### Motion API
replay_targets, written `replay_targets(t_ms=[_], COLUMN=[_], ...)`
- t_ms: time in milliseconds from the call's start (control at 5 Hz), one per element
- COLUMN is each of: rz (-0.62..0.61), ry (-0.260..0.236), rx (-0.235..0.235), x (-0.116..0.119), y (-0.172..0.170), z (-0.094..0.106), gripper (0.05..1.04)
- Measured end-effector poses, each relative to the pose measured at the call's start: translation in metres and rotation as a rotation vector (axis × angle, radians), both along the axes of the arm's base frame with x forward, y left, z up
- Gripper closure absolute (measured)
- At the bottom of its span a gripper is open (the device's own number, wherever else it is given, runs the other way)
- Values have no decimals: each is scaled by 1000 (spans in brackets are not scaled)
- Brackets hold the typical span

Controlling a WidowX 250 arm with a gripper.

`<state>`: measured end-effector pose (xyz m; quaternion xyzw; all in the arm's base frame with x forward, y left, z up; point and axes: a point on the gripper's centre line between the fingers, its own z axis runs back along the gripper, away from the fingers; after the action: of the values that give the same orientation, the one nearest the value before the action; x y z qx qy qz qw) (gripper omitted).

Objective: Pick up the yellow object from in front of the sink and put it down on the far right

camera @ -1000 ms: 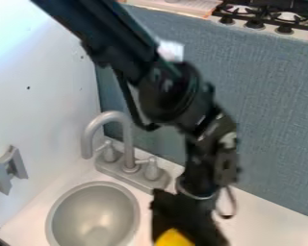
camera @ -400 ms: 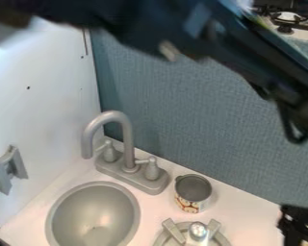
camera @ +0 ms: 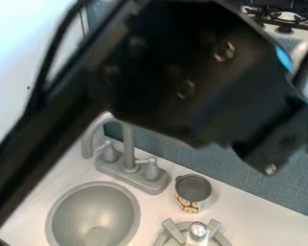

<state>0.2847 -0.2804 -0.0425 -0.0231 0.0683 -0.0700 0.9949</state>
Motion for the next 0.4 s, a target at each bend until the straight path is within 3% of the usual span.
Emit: replay_targets(t_ms=[200,400], rz=[-1,-18], ry=[-20,-2], rx=[13,2], x=[3,2], y=[2,3], z=[-18,-34], gripper=[181,181])
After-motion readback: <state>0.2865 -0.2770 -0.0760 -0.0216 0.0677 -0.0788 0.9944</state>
